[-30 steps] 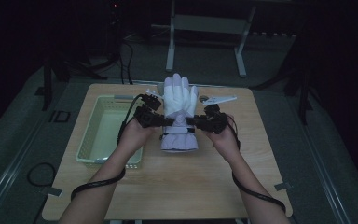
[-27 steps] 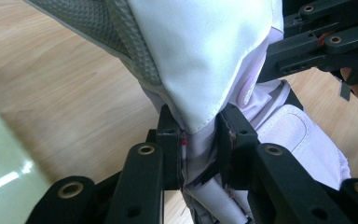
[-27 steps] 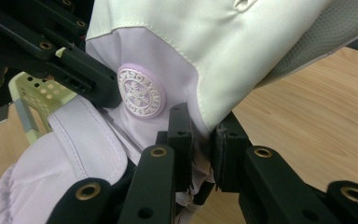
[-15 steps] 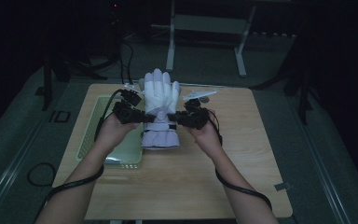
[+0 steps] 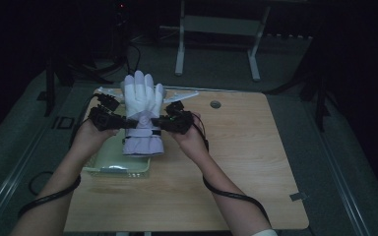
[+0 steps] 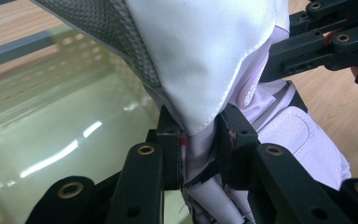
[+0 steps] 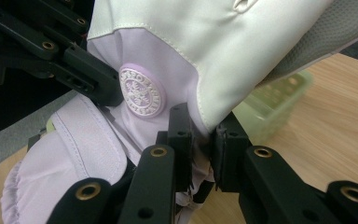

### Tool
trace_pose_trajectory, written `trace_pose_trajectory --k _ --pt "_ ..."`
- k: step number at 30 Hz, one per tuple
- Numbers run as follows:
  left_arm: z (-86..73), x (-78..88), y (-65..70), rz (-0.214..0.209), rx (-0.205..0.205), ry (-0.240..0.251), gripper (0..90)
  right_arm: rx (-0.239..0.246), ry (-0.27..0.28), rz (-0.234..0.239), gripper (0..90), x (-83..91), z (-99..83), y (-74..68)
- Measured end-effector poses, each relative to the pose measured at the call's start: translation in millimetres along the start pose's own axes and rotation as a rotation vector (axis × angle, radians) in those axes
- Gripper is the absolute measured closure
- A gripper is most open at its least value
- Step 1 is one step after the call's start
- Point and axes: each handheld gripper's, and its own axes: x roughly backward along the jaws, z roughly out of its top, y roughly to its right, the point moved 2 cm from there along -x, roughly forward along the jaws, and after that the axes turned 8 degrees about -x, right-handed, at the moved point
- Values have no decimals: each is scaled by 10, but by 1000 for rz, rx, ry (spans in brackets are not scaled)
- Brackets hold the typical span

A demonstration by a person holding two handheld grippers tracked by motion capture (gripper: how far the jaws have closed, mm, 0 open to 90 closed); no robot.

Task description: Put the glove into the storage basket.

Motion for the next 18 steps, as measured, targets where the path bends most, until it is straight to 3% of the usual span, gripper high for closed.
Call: trace_pose_trajectory --k 8,18 --pt "-149 127 -266 13 19 2 732 5 -5 -1 795 -301 121 -189" --pt "-434 -95 -480 11 62 -42 731 -22 -62 -25 796 -676 -25 -194"
